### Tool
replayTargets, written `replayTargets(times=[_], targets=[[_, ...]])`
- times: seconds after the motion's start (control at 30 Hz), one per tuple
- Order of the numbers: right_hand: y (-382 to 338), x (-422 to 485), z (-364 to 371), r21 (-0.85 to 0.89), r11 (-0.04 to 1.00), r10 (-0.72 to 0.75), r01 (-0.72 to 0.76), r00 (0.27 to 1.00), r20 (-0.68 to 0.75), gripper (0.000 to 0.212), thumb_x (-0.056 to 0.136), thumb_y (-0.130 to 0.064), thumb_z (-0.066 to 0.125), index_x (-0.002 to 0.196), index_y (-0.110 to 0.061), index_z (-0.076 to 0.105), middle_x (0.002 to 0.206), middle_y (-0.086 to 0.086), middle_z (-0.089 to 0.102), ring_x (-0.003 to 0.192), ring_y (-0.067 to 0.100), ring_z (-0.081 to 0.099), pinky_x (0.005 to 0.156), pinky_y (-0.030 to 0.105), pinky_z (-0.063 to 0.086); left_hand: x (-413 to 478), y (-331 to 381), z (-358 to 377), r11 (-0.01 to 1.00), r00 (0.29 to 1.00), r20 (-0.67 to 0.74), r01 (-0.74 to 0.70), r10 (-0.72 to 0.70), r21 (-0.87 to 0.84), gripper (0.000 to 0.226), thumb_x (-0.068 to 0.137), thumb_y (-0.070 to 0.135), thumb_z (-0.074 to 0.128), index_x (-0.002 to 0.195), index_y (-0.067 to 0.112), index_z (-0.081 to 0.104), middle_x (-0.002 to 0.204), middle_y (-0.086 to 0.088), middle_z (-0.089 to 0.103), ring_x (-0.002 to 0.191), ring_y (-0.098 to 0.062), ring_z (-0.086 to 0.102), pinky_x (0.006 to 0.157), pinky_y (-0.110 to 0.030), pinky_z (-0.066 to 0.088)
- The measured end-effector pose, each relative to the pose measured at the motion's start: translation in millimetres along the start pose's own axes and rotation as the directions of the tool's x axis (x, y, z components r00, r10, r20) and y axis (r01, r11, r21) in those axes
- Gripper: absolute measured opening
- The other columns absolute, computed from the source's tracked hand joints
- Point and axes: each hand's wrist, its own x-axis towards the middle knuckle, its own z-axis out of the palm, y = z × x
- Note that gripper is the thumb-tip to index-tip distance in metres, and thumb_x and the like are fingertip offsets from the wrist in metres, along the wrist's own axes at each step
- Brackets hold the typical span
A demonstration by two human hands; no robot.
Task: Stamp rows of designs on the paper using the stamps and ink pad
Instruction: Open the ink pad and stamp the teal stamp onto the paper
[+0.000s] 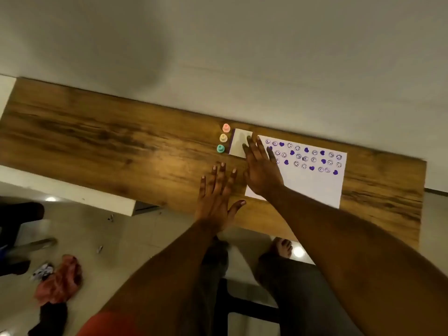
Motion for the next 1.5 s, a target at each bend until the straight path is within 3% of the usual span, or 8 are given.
replayTargets(times=[0.47, 0.6, 0.73, 0.8, 0.9, 1.03, 1.2, 1.5], targets=[[2, 8, 49, -0.057, 0.998, -0.006, -0.001, 0.991, -0.132, 0.060, 0.107, -0.039, 0.036, 0.164, -0.025, 0.023, 0.173, 0.000, 0.015, 0.160, 0.028, 0.006, 0.127, 0.049, 0.013, -9, -15, 69, 0.994, 0.986, -0.157, 0.047, -0.062, -0.096, 0.097, 0.097, 0.080, 0.030, 0.168, 0.019, 0.003, 0.176, -0.008, -0.007, 0.162, -0.027, -0.004, 0.129, -0.053, 0.005], [-16, -15, 50, -0.048, 0.999, -0.015, 0.011, 0.997, -0.078, 0.059, 0.109, -0.037, 0.034, 0.165, -0.026, 0.018, 0.173, 0.000, 0.011, 0.160, 0.028, 0.001, 0.128, 0.049, 0.010, -23, -6, 62, 0.975, 0.977, -0.045, 0.205, -0.209, -0.086, 0.100, 0.097, 0.082, 0.021, 0.167, 0.013, 0.000, 0.176, -0.011, -0.005, 0.162, -0.027, -0.006, 0.129, -0.052, 0.006], [-38, -44, 51, -0.092, 0.995, -0.026, 0.028, 0.999, 0.029, 0.077, 0.104, -0.039, 0.053, 0.166, -0.026, 0.009, 0.174, 0.003, 0.002, 0.160, 0.032, -0.005, 0.129, 0.051, 0.010, -36, -5, 42, 0.976, 0.980, 0.086, 0.188, -0.179, -0.113, 0.106, 0.094, 0.083, 0.025, 0.167, 0.012, -0.004, 0.175, -0.010, -0.009, 0.161, -0.026, -0.009, 0.130, -0.049, 0.003], [-48, -54, 52, -0.122, 0.992, -0.025, 0.033, 0.998, 0.066, 0.086, 0.101, -0.039, 0.061, 0.166, -0.025, 0.008, 0.174, 0.004, 0.001, 0.160, 0.033, -0.005, 0.129, 0.051, 0.010, -39, -15, 30, 0.975, 0.982, 0.119, 0.165, -0.148, -0.148, 0.106, 0.095, 0.079, 0.039, 0.167, 0.013, 0.000, 0.176, -0.006, -0.005, 0.161, -0.023, -0.005, 0.130, -0.045, 0.007], [-60, -60, 56, -0.145, 0.989, -0.026, 0.035, 0.998, 0.065, 0.073, 0.107, -0.031, 0.051, 0.166, -0.025, 0.009, 0.174, 0.004, 0.004, 0.160, 0.033, -0.002, 0.128, 0.051, 0.013, -44, -29, 19, 0.943, 0.984, 0.100, 0.167, -0.144, -0.287, 0.100, 0.095, 0.065, 0.060, 0.167, 0.016, 0.012, 0.175, -0.003, 0.010, 0.160, -0.022, 0.012, 0.128, -0.041, 0.020], [-74, -71, 70, -0.166, 0.986, -0.013, 0.026, 0.997, 0.082, 0.070, 0.107, -0.030, 0.050, 0.166, -0.025, 0.012, 0.173, 0.005, 0.007, 0.160, 0.033, 0.001, 0.127, 0.053, 0.015, -59, -40, 23, 0.844, 0.963, 0.004, 0.238, -0.269, -0.481, 0.096, 0.091, 0.054, 0.072, 0.166, 0.022, 0.020, 0.166, -0.007, 0.037, 0.147, -0.029, 0.041, 0.117, -0.042, 0.037], [-88, -84, 86, -0.181, 0.983, 0.002, 0.012, 0.997, 0.076, 0.078, 0.102, -0.042, 0.057, 0.165, -0.024, 0.015, 0.172, 0.007, 0.011, 0.159, 0.034, 0.005, 0.125, 0.052, 0.019, -67, -41, 38, 0.913, 0.974, -0.096, 0.157, -0.207, -0.375, 0.091, 0.091, 0.054, 0.072, 0.162, 0.014, 0.032, 0.170, -0.005, 0.030, 0.157, -0.022, 0.024, 0.126, -0.040, 0.026], [-103, -82, 91, -0.226, 0.973, -0.033, 0.040, 0.999, 0.034, 0.072, 0.099, -0.038, 0.065, 0.160, -0.019, 0.033, 0.160, 0.011, 0.036, 0.151, 0.033, 0.029, 0.121, 0.049, 0.030, -62, -55, 39, 0.941, 0.966, -0.147, 0.162, -0.213, -0.296, 0.083, 0.089, 0.061, 0.068, 0.155, 0.015, 0.044, 0.167, -0.008, 0.036, 0.158, -0.025, 0.022, 0.128, -0.040, 0.013]])
